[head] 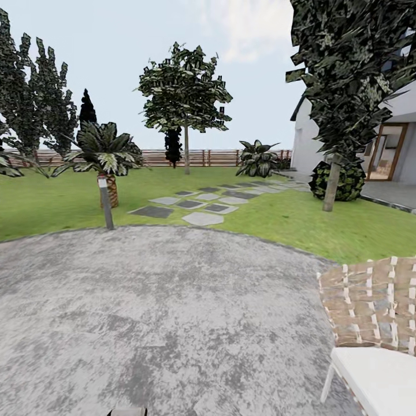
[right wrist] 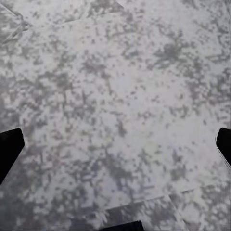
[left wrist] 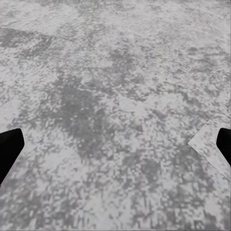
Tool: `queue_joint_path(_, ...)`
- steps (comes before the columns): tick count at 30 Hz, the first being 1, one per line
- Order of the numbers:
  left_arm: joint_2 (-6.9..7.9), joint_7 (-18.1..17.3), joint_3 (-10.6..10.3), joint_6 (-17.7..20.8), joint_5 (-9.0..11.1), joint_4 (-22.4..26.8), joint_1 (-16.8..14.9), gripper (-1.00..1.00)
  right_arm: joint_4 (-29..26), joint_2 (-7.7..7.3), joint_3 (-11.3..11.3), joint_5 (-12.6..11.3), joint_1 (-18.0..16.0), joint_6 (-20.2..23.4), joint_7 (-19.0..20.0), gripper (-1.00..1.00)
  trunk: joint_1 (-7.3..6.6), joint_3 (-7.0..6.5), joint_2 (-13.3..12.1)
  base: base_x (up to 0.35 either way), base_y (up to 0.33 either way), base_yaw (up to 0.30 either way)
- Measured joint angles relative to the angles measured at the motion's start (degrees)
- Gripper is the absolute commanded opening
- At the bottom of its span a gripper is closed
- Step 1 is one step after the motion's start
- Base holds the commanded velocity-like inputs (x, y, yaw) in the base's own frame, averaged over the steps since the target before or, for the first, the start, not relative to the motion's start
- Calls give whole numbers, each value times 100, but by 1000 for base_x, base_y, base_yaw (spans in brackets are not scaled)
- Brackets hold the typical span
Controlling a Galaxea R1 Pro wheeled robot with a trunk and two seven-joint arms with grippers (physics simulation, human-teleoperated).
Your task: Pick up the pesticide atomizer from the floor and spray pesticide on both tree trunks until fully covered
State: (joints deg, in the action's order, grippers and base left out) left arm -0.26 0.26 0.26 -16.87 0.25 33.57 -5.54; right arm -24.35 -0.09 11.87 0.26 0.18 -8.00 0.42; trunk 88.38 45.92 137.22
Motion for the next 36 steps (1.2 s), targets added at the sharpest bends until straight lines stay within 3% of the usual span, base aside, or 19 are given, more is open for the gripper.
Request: queue_joint_path(36,2,0,0,0,0,0,0,100,-8,-15,-10,8,0,-92,-17,100,0,0,0,329,0,0)
